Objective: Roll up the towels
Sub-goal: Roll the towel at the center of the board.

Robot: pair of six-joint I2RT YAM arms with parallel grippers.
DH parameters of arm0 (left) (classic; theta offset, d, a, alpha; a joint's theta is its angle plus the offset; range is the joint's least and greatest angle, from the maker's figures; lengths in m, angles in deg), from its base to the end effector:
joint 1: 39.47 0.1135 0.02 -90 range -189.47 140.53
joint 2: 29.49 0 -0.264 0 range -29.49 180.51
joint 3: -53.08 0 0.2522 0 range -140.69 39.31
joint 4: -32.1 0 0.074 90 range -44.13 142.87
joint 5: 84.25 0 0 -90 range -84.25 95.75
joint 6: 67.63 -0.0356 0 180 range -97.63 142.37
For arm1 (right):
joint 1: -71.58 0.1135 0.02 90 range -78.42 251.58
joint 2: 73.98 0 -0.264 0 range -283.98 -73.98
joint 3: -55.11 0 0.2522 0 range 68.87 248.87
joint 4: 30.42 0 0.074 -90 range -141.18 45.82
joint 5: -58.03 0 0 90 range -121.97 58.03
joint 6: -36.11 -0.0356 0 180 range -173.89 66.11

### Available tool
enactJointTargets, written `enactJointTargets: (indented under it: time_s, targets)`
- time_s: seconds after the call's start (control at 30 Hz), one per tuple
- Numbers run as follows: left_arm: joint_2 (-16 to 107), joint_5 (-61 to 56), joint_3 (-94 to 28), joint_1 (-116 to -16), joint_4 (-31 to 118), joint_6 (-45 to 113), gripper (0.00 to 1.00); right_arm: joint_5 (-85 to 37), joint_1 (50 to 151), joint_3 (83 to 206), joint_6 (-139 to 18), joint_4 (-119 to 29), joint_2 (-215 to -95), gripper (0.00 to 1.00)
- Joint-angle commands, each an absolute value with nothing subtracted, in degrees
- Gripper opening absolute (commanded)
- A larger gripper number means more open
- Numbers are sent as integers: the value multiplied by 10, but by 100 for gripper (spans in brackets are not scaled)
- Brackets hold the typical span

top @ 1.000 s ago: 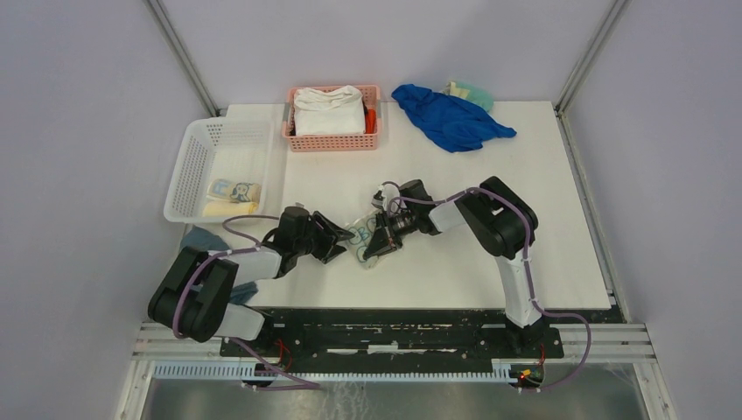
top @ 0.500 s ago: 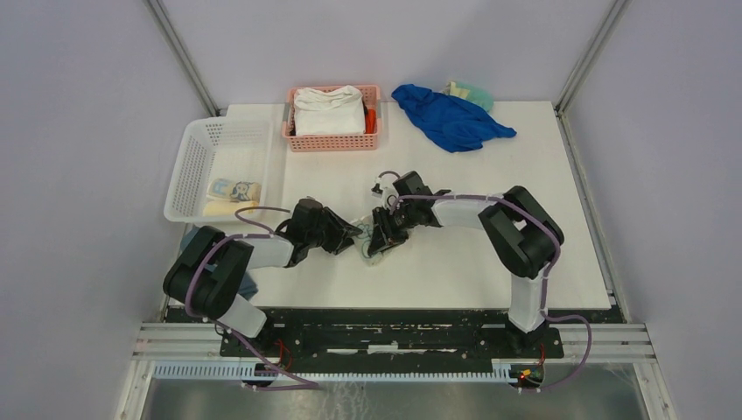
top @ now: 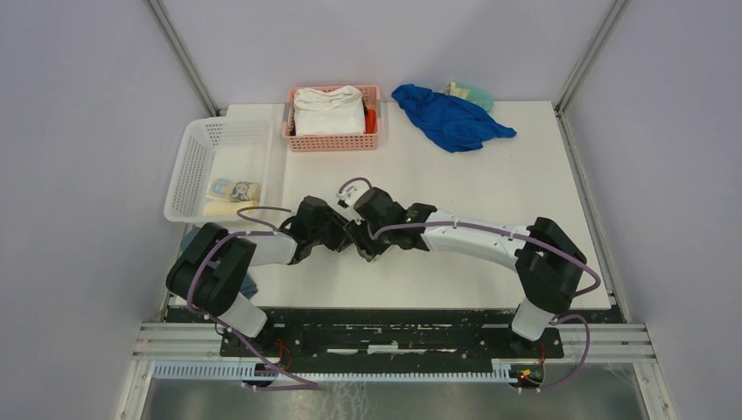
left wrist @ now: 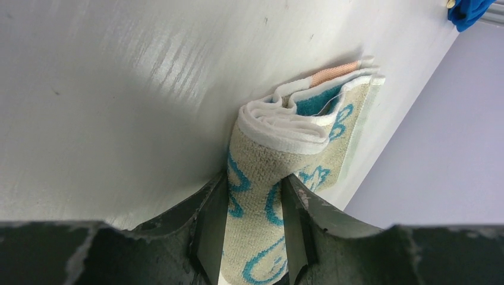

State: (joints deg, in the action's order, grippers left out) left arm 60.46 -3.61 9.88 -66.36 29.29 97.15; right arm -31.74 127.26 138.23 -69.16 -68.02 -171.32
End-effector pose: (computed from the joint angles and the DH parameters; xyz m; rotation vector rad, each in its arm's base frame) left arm 0.2392 -0.1278 0.1181 -0.9653 2.3949 -0.9840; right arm 0.2062 0.3023 0.2272 -0.8834 2.3952 0.5169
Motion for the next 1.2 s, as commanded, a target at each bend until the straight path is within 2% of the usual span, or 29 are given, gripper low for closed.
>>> enactJointTargets:
  time_s: [0.0,0.47,0.9,1.07,1.17]
  targets:
    - [623,40,130,-669,447,977,45,-452,1309,1418,-662,-683,-1729,57]
    - [608,45,131,-678,458,1005,42,-514,1363,1429,-631,-657,-1818,55]
    - [612,39,126,-683,448,1006,41,-616,1360,1403,-682,-727,-1888,54]
    - [610,30,122,-683,435,1009,43,-624,1355,1378,-701,-741,-1893,46]
    - [609,27,117,-682,430,1012,47,-619,1353,1364,-701,-736,-1893,35]
